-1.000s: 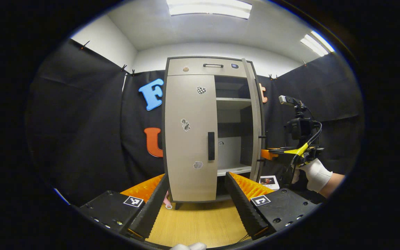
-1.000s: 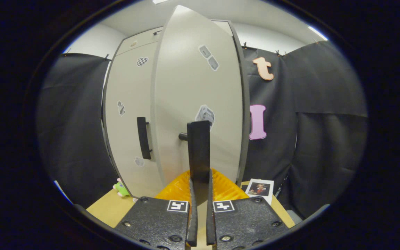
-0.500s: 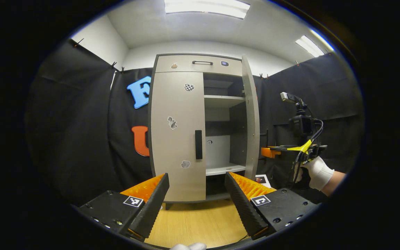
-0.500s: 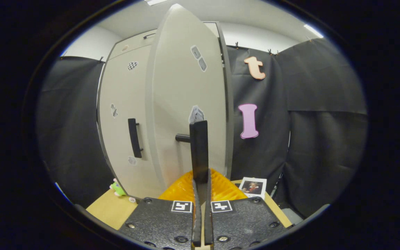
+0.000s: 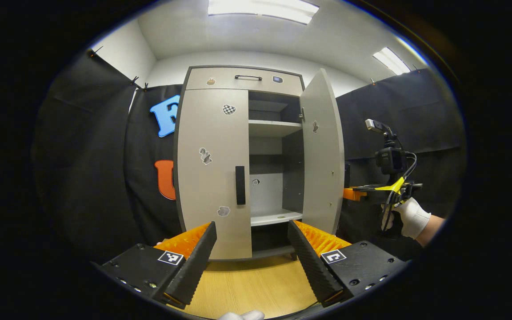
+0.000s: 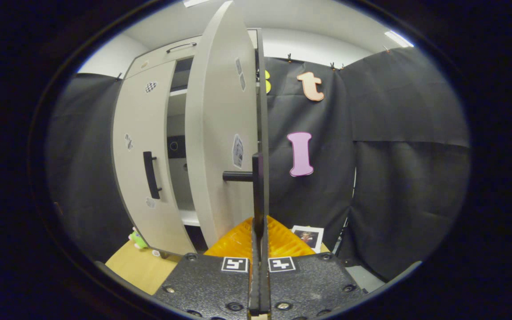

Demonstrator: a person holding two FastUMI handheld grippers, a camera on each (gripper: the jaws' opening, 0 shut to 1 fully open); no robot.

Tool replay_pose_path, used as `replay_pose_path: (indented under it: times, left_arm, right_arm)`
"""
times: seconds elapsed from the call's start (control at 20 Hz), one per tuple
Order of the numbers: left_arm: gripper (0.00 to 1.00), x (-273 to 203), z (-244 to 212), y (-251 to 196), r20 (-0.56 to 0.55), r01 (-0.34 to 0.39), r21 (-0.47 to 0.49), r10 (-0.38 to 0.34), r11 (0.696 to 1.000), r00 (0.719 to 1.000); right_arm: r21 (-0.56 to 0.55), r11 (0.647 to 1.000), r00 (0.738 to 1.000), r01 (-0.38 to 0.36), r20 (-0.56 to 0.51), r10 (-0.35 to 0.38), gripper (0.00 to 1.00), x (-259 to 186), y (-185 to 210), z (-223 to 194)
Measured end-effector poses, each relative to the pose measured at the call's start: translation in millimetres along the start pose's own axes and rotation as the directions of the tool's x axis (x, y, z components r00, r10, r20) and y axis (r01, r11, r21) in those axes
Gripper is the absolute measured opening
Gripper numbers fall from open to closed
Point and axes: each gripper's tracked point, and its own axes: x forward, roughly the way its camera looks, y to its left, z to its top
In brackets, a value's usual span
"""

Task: Open the right door of the double-door shoe cabinet with the right hand, and open the left door with the left hand.

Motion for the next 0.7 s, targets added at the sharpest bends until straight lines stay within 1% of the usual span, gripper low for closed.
replay_pose_path:
  times: [0.1,0.3,0.4,0.45,0.55,0.7]
  left_arm:
    - [0.96,4.6,0.3,-6.3,-0.006,0.015,0.002,-0.015,1.000,1.000]
    - [0.96,15.7,-0.8,-16.5,-0.010,0.032,0.017,-0.032,0.999,0.999]
    - [0.96,20.1,-1.6,-22.8,-0.012,0.038,0.023,-0.038,0.999,0.999]
    - [0.96,20.8,-1.0,-27.0,-0.011,0.039,0.023,-0.039,0.999,0.999]
    - [0.96,26.0,2.6,-36.0,-0.007,0.043,0.014,-0.042,0.999,0.999]
    - [0.96,40.5,5.2,-47.1,-0.005,0.057,0.000,-0.057,0.998,0.998]
  right_arm:
    - [0.006,1.000,1.000,-0.004,0.004,0.004,0.04,-2.2,-11.1,0.2]
    - [-0.003,1.000,1.000,0.022,0.007,-0.022,0.04,-1.5,-37.7,1.8]
    - [0.031,0.999,1.000,-0.018,0.005,0.018,0.04,-2.0,-33.6,3.1]
    - [0.031,0.999,1.000,-0.029,0.005,0.028,0.04,-1.3,-35.1,1.6]
    - [0.029,0.999,0.999,-0.036,0.002,0.036,0.04,-2.1,-39.6,1.3]
    - [0.093,0.994,0.998,-0.058,0.012,0.057,0.04,0.3,-38.3,1.4]
